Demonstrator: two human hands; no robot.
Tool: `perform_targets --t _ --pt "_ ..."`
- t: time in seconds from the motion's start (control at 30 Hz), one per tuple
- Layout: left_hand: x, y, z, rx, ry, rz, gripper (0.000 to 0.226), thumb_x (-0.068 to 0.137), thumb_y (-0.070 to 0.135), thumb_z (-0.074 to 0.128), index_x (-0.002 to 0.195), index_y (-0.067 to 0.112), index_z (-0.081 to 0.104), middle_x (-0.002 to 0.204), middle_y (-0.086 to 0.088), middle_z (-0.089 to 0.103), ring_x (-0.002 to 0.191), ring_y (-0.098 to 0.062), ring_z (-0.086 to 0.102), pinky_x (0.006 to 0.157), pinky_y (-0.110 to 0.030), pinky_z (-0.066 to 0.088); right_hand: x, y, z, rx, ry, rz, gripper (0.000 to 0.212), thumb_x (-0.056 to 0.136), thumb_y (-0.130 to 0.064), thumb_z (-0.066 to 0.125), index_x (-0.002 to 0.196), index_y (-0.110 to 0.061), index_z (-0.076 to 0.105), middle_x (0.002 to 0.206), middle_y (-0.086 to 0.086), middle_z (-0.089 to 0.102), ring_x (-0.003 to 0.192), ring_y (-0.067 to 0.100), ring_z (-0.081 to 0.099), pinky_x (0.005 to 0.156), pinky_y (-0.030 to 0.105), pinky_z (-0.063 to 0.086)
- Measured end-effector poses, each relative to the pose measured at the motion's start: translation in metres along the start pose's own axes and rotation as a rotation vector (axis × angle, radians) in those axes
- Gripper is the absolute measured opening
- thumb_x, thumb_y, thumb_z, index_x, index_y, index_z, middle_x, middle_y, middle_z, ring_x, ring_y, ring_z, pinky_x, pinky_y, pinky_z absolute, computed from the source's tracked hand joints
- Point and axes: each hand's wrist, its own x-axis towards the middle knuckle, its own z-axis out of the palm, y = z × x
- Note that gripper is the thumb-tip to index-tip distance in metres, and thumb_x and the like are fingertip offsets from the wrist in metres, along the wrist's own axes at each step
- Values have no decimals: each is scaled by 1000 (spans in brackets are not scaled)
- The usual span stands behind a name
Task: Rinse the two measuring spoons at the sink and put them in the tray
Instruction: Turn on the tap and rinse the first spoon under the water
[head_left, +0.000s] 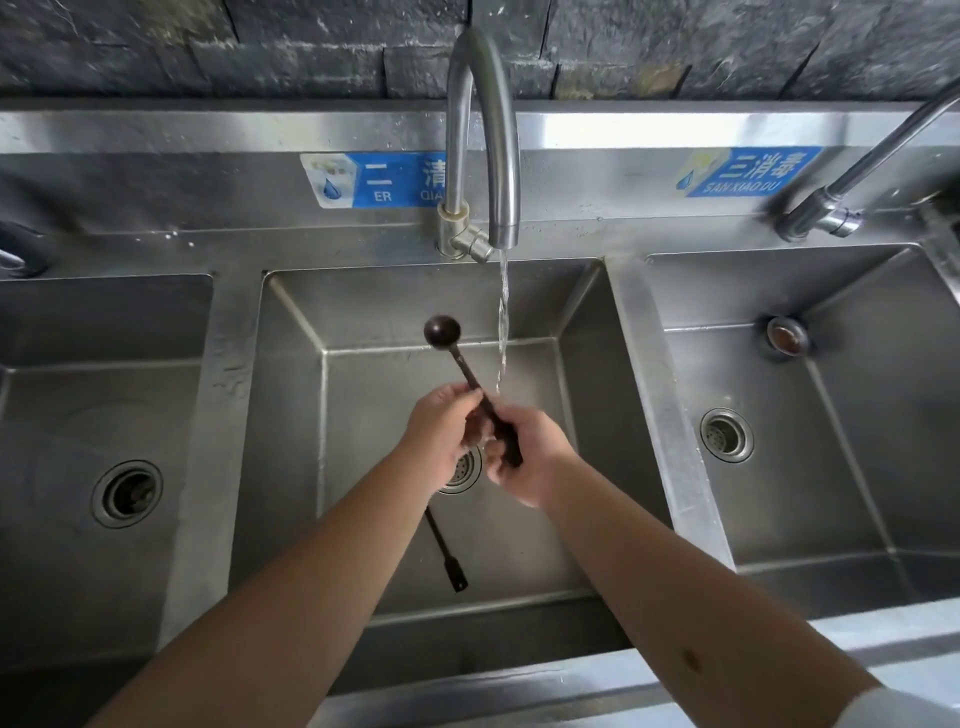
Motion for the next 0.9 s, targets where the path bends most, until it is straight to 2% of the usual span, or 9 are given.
perform_targets --t 0.07,0.2,0.37,0.47,0.5,0.57,0.67,0.77,0.9 --pt "-8 -22 1 25 24 -109 12 93 8 55 85 9 63 60 -6 62 42 -14 53 50 -30 42 -8 18 -17 4 79 30 15 88 -22 64 76 -14 68 58 0 57 40 10 41 37 18 32" --pt "-26 -60 4 160 -19 -246 13 92 11 60 81 11 66 68 -4 67 49 -11 56 55 -26 44 -25 56 -50 83 234 83 14 92 -15 55 88 -10 67 59 1 56 39 10 41 36 19 32" --pt "-48 -86 14 205 -117 -349 9 92 11 62 85 8 67 68 -6 63 62 -17 57 67 -32 48 -43 82 -73 -224 403 -72 20 84 -1 62 88 -13 78 57 4 62 41 10 39 38 21 29" --pt "-55 -93 23 175 -142 -379 10 94 10 59 86 11 66 72 -6 65 62 -15 58 62 -28 47 -52 87 -75 -340 452 -163 27 79 5 63 86 -17 78 67 4 73 42 8 54 40 22 42" --pt "-57 -93 26 172 -149 -387 11 94 10 58 87 11 65 72 -6 65 61 -14 58 58 -26 47 -54 87 -76 -379 477 -189 27 78 5 65 86 -17 78 71 4 76 51 10 63 48 24 51" --pt "-60 -92 32 162 -156 -395 14 95 8 56 86 13 65 72 -5 65 59 -12 60 53 -23 47 -56 88 -77 -517 533 -232 22 75 -1 70 87 -19 78 75 0 77 71 15 72 66 30 58" --pt "-64 -90 43 117 -154 -384 18 95 2 52 90 15 64 76 -1 69 61 -9 65 55 -23 46 -63 88 -82 -721 619 -324 11 80 -20 70 84 -28 75 70 -10 73 70 8 67 55 21 46" --pt "-65 -88 52 81 -204 -310 16 97 4 50 102 13 61 85 -1 68 69 -13 61 54 -23 38 -70 84 -88 -623 566 -370 18 87 -25 61 83 -36 74 69 -11 73 68 7 67 55 20 47" --pt "-66 -85 72 185 -213 -152 11 93 5 57 95 12 65 82 -4 67 60 -13 54 51 -24 37 -83 68 -107 -473 472 -378 28 90 -17 59 75 -32 77 62 -6 71 58 10 59 53 25 45"
